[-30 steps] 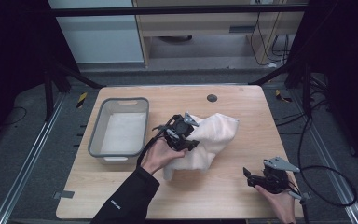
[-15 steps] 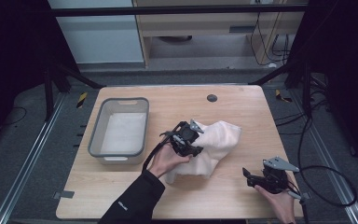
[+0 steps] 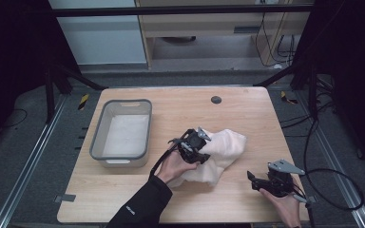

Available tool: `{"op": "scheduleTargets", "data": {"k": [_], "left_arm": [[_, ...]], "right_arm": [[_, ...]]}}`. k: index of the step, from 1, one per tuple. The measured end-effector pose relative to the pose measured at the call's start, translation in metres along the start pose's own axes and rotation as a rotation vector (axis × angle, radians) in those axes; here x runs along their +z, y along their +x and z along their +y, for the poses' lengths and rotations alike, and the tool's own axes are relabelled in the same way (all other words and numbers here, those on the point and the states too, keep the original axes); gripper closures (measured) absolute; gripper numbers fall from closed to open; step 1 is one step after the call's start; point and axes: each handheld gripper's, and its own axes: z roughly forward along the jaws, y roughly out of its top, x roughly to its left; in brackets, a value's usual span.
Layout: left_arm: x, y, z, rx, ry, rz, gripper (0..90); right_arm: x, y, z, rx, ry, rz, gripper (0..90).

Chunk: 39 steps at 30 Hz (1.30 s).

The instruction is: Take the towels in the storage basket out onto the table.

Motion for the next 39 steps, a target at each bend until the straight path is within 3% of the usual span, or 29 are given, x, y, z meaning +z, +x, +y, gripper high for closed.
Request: {"op": "scheduleTargets", "data": {"k": [13,20,29,39], "left_arm": [[0.005,0.000,-0.006,-0.001,-0.030,-0.015,54.7],[0.003,-0.001,-0.011,0.027,-0.053,-0.015,39.6],[-0.015,0.002,-0.022,0.010,-0.136,-0.020,29.2],[-0.040,-0.003,-0.037,0.003,-0.224,-0.005,26.4]], "right_arm": [[0.000,0.000,0.000,-0.002,0.002,0.001,12.9],[0.000,0.000,-0.001,-0.002,0.002,-0.001,12.7],[0.001,0.000,-0.001,0.000,0.003,-0.001,12.2],[0.001,0.000,-0.001,0.001,0.004,0.000,11.7]]}}
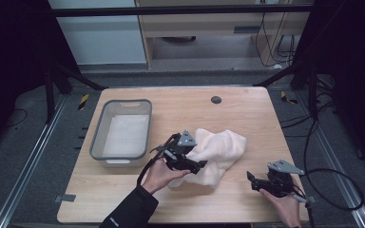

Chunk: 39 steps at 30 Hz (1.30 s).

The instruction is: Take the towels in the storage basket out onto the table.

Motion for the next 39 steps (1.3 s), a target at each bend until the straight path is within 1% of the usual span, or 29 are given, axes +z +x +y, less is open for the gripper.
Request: {"op": "scheduleTargets", "data": {"k": [5,8,10,12,14,16,20,21,25,29,33,38,39], "left_arm": [[-0.011,0.002,-0.011,-0.009,-0.031,0.018,25.8],[-0.019,0.006,-0.019,-0.028,-0.054,0.037,25.9],[-0.023,0.008,-0.023,-0.035,-0.067,0.045,26.1],[-0.030,0.010,-0.029,-0.048,-0.080,0.060,26.3],[-0.035,0.012,-0.033,-0.049,-0.092,0.075,26.8],[-0.040,0.015,-0.038,-0.062,-0.103,0.096,27.1],[-0.047,0.017,-0.046,-0.072,-0.116,0.112,27.9],[-0.049,0.017,-0.047,-0.073,-0.117,0.115,27.9],[-0.056,0.018,-0.054,-0.081,-0.132,0.125,28.4],[-0.065,0.019,-0.063,-0.092,-0.149,0.155,30.0],[-0.071,0.021,-0.072,-0.112,-0.164,0.174,31.1],[-0.080,0.024,-0.088,-0.149,-0.179,0.198,32.8],[-0.082,0.025,-0.089,-0.149,-0.178,0.201,33.0]], "right_arm": [[0.000,0.000,0.000,0.000,0.000,0.000,11.5],[0.000,0.000,0.000,-0.005,0.001,0.002,11.4],[0.000,0.001,0.000,0.004,0.005,0.007,11.3],[-0.001,0.001,0.000,0.005,0.004,0.007,11.3],[0.000,0.000,-0.001,-0.004,0.004,0.002,11.2],[0.000,0.001,-0.001,0.003,0.007,0.005,11.1],[-0.001,0.001,-0.001,0.005,0.007,0.003,11.1],[0.000,0.000,-0.001,-0.003,0.004,-0.001,11.0],[0.000,-0.001,-0.001,-0.005,0.004,-0.003,11.0],[-0.001,0.000,-0.001,-0.003,0.007,-0.002,10.8],[-0.001,0.000,-0.001,0.000,0.008,0.000,10.7],[-0.001,-0.001,-0.002,-0.001,0.010,-0.003,10.5],[-0.001,-0.001,-0.002,-0.001,0.010,-0.003,10.5]]}}
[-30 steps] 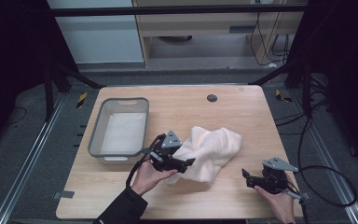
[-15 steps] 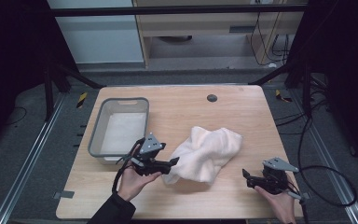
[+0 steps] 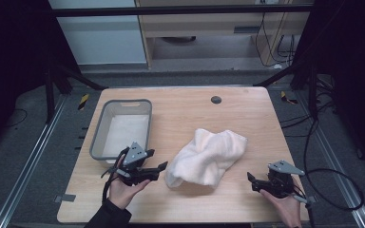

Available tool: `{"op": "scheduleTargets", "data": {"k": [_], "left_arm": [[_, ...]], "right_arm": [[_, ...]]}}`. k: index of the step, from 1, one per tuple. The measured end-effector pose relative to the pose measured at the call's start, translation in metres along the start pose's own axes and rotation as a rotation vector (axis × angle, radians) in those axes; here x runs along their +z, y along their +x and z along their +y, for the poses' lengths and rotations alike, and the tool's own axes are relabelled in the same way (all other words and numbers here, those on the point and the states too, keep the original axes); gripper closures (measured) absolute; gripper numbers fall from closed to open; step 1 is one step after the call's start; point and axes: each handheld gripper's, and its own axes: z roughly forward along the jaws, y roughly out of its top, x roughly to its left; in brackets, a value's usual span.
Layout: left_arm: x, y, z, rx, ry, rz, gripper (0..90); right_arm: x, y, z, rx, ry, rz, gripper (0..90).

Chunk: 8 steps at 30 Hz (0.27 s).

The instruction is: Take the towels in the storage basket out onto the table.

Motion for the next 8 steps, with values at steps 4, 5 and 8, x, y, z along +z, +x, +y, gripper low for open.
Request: {"op": "scheduleTargets", "data": {"k": [4,5,8], "left_arm": [[-0.010,0.008,-0.011,-0.028,-0.005,0.023,33.9],[-0.012,0.009,-0.013,-0.035,-0.009,0.030,34.1],[-0.018,0.014,-0.021,-0.052,-0.010,0.045,34.9]], "right_arm": [[0.000,0.000,0.000,-0.001,0.002,0.000,10.4],[0.000,0.000,0.000,-0.001,0.001,0.000,10.4],[0.000,0.000,0.000,0.003,0.001,0.001,10.3]]}}
